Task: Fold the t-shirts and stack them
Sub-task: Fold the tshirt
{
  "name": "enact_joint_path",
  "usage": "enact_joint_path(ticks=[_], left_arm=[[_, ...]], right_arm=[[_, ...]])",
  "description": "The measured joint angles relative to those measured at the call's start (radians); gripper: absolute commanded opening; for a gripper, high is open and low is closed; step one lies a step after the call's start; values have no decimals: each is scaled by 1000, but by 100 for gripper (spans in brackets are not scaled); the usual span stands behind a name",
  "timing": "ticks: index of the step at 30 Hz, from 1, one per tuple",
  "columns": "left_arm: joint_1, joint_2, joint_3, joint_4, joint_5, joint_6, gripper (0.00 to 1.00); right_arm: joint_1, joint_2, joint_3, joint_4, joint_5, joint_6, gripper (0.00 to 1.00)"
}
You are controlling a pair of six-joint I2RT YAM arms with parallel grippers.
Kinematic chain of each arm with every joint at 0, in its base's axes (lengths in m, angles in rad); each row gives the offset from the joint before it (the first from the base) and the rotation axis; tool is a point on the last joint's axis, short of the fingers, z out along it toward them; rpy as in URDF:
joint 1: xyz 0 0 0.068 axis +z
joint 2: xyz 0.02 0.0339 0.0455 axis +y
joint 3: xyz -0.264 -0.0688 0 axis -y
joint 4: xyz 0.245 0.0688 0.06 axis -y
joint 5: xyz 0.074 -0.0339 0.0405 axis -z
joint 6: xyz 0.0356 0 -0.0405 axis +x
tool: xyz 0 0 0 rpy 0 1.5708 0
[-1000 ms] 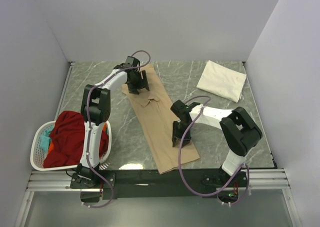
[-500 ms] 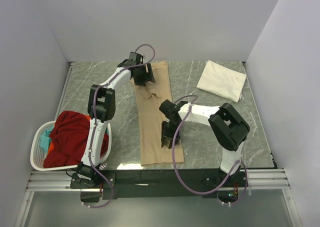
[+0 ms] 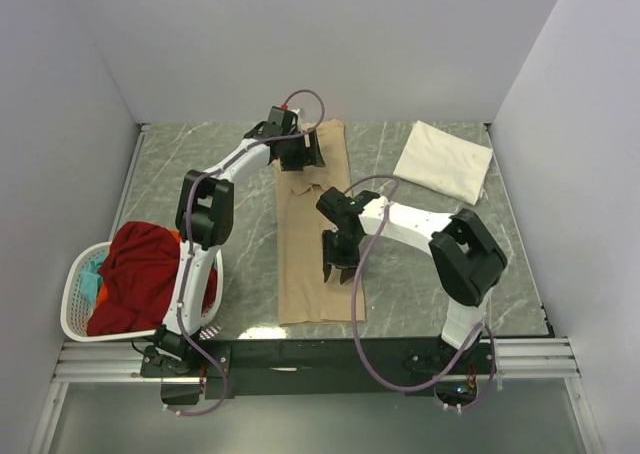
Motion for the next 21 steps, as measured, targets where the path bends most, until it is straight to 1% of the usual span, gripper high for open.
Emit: enact_joint_path(ticks=[4, 8, 10, 13, 16, 21], left_arm=[[-14, -151, -110, -2, -1, -2, 80], [-23, -373, -262, 1, -8, -3, 79], [-27, -506, -364, -2, -29, -5, 79], [-49, -692, -557, 10, -69, -21, 77], [-101, -861, -789, 10, -107, -58, 76], [-202, -1037, -1125, -21, -164, -157, 75]], right_arm=[[0, -98, -64, -8, 33, 2, 50], [0, -193, -174, -23, 61, 26, 50], [0, -231, -232, -24, 76, 44, 50], [0, -280, -312, -21, 87, 67, 50], [0, -309, -370, -13, 91, 73, 50], [0, -318, -406, 14, 91, 67, 50]])
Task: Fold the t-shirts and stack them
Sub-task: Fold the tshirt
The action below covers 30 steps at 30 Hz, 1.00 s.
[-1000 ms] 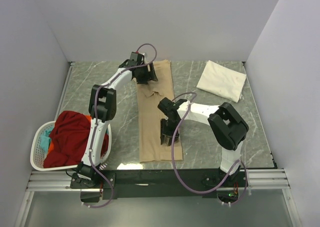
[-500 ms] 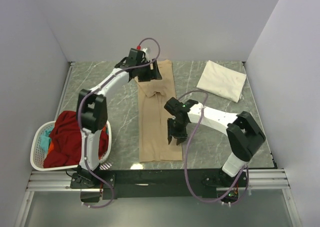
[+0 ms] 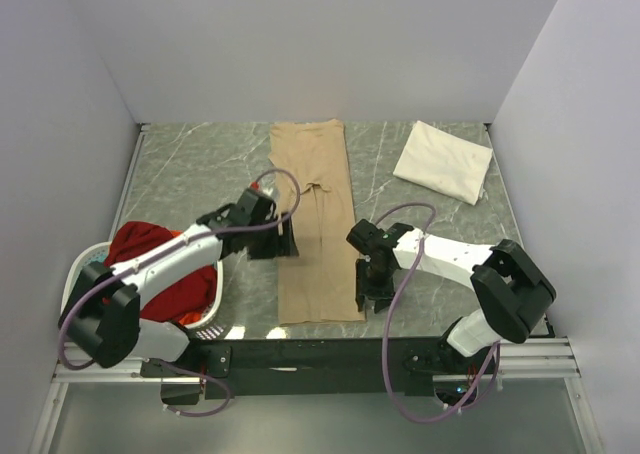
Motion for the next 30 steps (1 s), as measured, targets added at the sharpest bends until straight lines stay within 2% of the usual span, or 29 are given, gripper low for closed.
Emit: enact_joint_path(ticks=[3, 8, 14, 23, 27, 30], left_arm=[[-55, -69, -127, -31, -36, -72, 75], [-131, -162, -220, -43, -77, -179, 74], [-201, -165, -251, -51, -101, -259, 71], [-262, -127, -273, -101, -134, -357, 65], [-265, -108, -295, -111, -142, -384, 61], [-269, -90, -315, -108, -136, -393, 50]], right_arm=[[0, -5, -22, 38, -5, -4, 48], [0, -10, -64, 82, -19, -16, 45], [0, -10, -86, 119, -62, -33, 40], [0, -10, -116, 164, -126, -46, 23], [3, -10, -126, 177, -149, -47, 12], [5, -10, -126, 180, -155, -50, 11]])
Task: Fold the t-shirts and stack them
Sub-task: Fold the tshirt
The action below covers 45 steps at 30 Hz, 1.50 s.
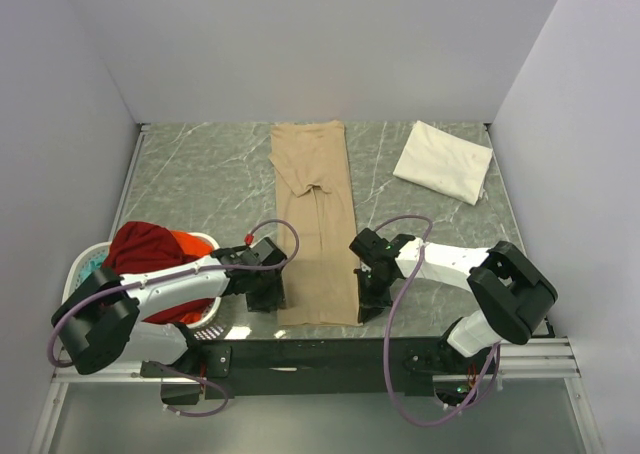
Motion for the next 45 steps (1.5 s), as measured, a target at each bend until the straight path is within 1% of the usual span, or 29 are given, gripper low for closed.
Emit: enact_joint_path(ticks=[1, 6, 14, 22, 23, 24, 26, 27, 30, 35, 45], left_arm=[[-1, 3, -2, 0, 8, -4, 46], [-10, 16, -2, 16, 31, -15, 39], [-59, 15, -23, 46, 69, -51, 36], [-93, -12, -48, 47, 66, -106, 28], [-98, -12, -48, 46, 64, -112, 26], [-104, -12, -48, 45, 63, -119, 21], [-114, -6, -49, 43, 60, -129, 15], [-119, -4, -48, 44, 61, -132, 9], [-134, 2, -44, 46, 58, -150, 0], [-163, 8, -38, 45, 50, -175, 0], [-182, -6, -35, 11, 14, -205, 0]], right_arm=[[0, 0, 0, 0, -1, 0, 10], [1, 2, 0, 2, -5, -4, 9], [2, 2, 0, 3, -8, -3, 9], [3, 2, 0, 4, -8, -3, 8], [3, 2, 0, 4, -8, -3, 8], [3, 2, 0, 4, -8, -3, 6], [3, 2, 0, 4, -8, -3, 4], [3, 2, 0, 3, -8, -3, 2], [3, 2, 0, 3, -8, -3, 0], [5, -2, -1, 3, -6, -3, 0], [10, -10, -6, 2, 1, 0, 0]])
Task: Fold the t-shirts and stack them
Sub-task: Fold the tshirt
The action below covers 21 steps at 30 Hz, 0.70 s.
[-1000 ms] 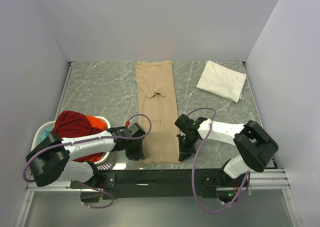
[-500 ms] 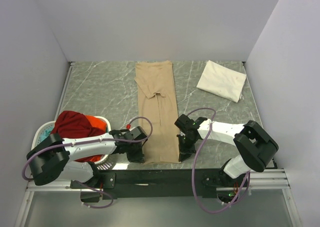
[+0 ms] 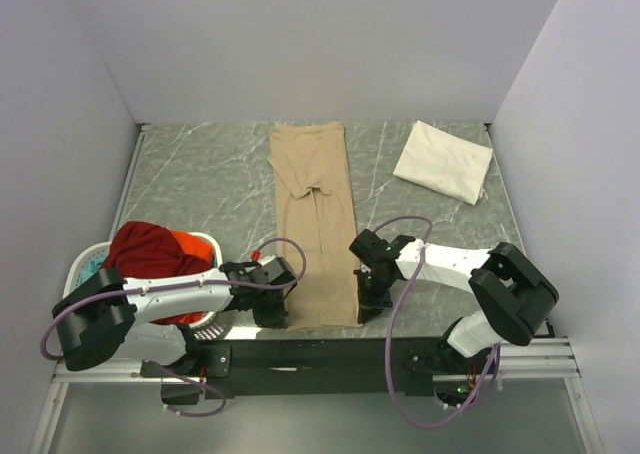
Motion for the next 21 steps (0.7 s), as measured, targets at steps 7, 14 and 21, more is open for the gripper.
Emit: enact_joint_path(ticks=[7, 14, 21], left_arm=[[-1, -22, -5, -39, -19, 0, 0], [-3, -43, -10, -55, -31, 17, 0], [-4, -64, 7, -89, -58, 41, 0]], right_arm=[[0, -1, 0, -1, 2, 5, 0], [1, -1, 3, -6, 3, 5, 0], [5, -7, 64, -57, 23, 5, 0]])
